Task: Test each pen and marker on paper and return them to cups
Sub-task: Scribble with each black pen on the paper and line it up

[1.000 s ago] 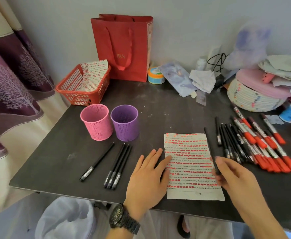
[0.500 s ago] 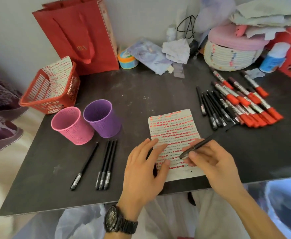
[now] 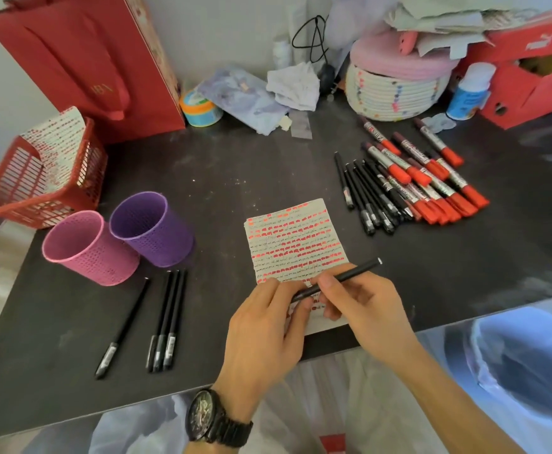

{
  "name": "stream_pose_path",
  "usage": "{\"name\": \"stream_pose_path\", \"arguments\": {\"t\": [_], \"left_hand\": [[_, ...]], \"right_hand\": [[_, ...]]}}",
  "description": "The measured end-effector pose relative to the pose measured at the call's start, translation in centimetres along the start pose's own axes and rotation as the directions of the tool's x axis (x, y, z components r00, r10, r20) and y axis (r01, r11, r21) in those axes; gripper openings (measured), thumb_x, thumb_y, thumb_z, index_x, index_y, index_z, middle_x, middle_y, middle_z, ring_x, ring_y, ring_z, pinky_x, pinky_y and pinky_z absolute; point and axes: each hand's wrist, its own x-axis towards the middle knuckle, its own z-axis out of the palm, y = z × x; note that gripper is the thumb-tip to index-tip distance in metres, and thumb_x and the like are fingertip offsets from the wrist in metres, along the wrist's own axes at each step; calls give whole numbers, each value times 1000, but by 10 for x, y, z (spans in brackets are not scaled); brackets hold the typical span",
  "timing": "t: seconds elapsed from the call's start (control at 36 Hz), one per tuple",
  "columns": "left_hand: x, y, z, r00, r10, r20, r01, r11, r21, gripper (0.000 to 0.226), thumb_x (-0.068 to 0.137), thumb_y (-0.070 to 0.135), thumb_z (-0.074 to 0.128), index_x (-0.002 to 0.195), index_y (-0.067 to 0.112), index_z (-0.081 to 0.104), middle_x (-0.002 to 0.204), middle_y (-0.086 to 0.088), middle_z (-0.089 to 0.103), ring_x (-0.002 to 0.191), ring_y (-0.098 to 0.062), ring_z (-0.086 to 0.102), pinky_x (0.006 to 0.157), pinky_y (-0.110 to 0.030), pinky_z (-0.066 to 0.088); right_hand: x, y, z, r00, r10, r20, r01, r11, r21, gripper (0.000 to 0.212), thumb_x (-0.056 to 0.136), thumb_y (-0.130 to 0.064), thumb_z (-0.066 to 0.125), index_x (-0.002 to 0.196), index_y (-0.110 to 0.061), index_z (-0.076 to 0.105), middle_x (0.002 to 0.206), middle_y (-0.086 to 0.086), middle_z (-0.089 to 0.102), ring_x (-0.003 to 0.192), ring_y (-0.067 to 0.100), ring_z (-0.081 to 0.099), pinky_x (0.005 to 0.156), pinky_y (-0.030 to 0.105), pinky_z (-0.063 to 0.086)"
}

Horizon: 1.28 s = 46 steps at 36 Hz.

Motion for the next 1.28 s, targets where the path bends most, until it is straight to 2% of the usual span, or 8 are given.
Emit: {"name": "stream_pose_path", "arguments": {"t": [0.17, 0.44, 0.58, 0.72, 0.86, 0.97, 1.08, 1.28], "left_hand": [[0, 1, 4, 998, -59, -25, 61, 992, 107, 41, 101, 53, 36, 78, 23, 53, 62, 15, 51, 50, -7, 46, 41, -23, 34], [-4, -3, 5, 992, -104, -71, 113, 984, 140, 62, 97, 75, 26, 61, 25, 38, 49, 12, 36, 42, -9, 37, 42, -17, 19], [-8, -2, 6, 987, -60, -151, 81, 988, 134, 51, 97, 71, 36, 70, 27, 39, 64, 17, 39, 58, -6, 39, 50, -19, 24], [-18, -17, 1, 985, -107, -133, 113, 993, 42, 30, 89, 51, 62, 89, 25, 47, 99, 16, 57, 96, -8, 51, 81, -27, 40], [-29, -22, -4, 988, -153, -18, 153, 988, 17, 27, 84, 42, 63, 101, 29, 46, 128, 15, 59, 129, -8, 48, 106, -27, 38], [-25, -17, -6, 979, -205, 22, 204, 979, 27, 41, 82, 45, 63, 117, 24, 60, 128, 19, 58, 132, -4, 45, 111, -23, 30], [-23, -14, -9, 966, -257, 26, 257, 966, 10, 46, 79, 51, 63, 119, 30, 57, 125, 27, 51, 133, 0, 40, 108, -5, 13], [-21, -20, -8, 957, -290, 27, 291, 956, -39, 52, 73, 51, 74, 119, 31, 57, 118, 40, 42, 127, 21, 30, 104, 2, 8]], "right_hand": [[-1, 0, -1, 995, 19, 98, -15, 999, -41, 13, 94, -32, 66, 99, -29, 78, 90, 1, 78, 72, 11, 70, 68, 22, 56], [0, -2, -3, 993, -15, 115, 16, 1000, -7, 11, 92, -32, 67, 93, -30, 79, 85, 3, 77, 66, 10, 65, 64, 21, 55], [-1, -4, -2, 996, -63, 62, 60, 997, 52, 17, 90, -32, 66, 89, -22, 78, 74, 8, 72, 60, 14, 63, 60, 22, 53], [3, -6, -5, 997, -68, -47, 76, 977, 200, 33, 88, -54, 70, 93, -21, 72, 72, 15, 70, 53, 26, 61, 51, 29, 51], [-1, -3, 0, 991, -120, -66, 123, 991, 44, 22, 94, -44, 67, 91, -23, 64, 69, 12, 68, 51, 23, 63, 51, 27, 53], [-4, -2, 4, 989, -120, -86, 116, 992, -49, 24, 98, -28, 64, 87, -11, 50, 64, 11, 65, 45, 19, 58, 45, 23, 48], [-5, -9, 11, 995, -82, -64, 80, 996, -41, 13, 97, -25, 60, 91, -14, 64, 69, 11, 70, 46, 21, 59, 45, 27, 49], [9, -11, 31, 996, -74, -41, 63, 970, -234, 35, 92, -40, 72, 66, -20, 61, 50, 3, 60, 42, 11, 56, 47, 21, 45]]}}
